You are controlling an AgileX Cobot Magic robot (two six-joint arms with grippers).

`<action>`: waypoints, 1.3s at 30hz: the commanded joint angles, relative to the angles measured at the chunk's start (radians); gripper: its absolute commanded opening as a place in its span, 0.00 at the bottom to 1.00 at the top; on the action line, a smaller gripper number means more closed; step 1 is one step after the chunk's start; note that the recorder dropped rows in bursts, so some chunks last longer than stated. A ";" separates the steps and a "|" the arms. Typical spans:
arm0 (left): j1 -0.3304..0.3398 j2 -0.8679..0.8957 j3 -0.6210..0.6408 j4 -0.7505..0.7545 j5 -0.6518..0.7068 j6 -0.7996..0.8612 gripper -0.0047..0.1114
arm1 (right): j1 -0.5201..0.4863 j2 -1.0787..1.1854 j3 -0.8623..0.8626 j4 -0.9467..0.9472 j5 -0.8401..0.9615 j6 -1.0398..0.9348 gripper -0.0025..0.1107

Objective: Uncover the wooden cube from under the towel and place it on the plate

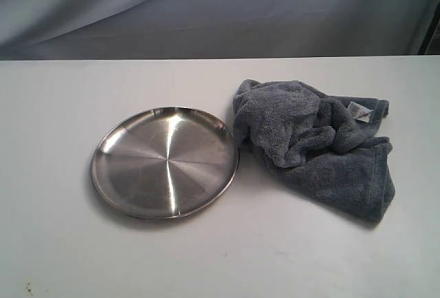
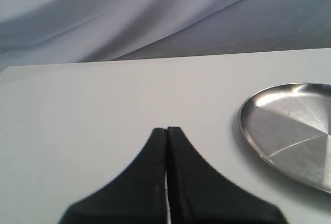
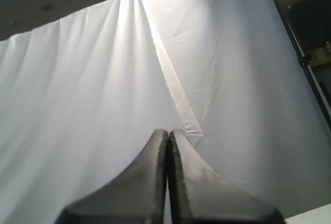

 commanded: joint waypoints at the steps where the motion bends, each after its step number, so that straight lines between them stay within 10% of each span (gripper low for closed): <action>1: 0.002 -0.005 0.004 -0.004 -0.006 0.000 0.04 | 0.001 -0.003 0.004 0.007 -0.066 0.080 0.02; 25: 0.002 -0.005 0.004 -0.004 -0.006 0.000 0.04 | 0.001 0.657 -0.713 -1.795 -0.062 1.398 0.02; 39: 0.002 -0.005 0.004 -0.004 -0.006 0.000 0.04 | 0.001 1.044 -0.723 -1.850 -0.214 1.457 0.02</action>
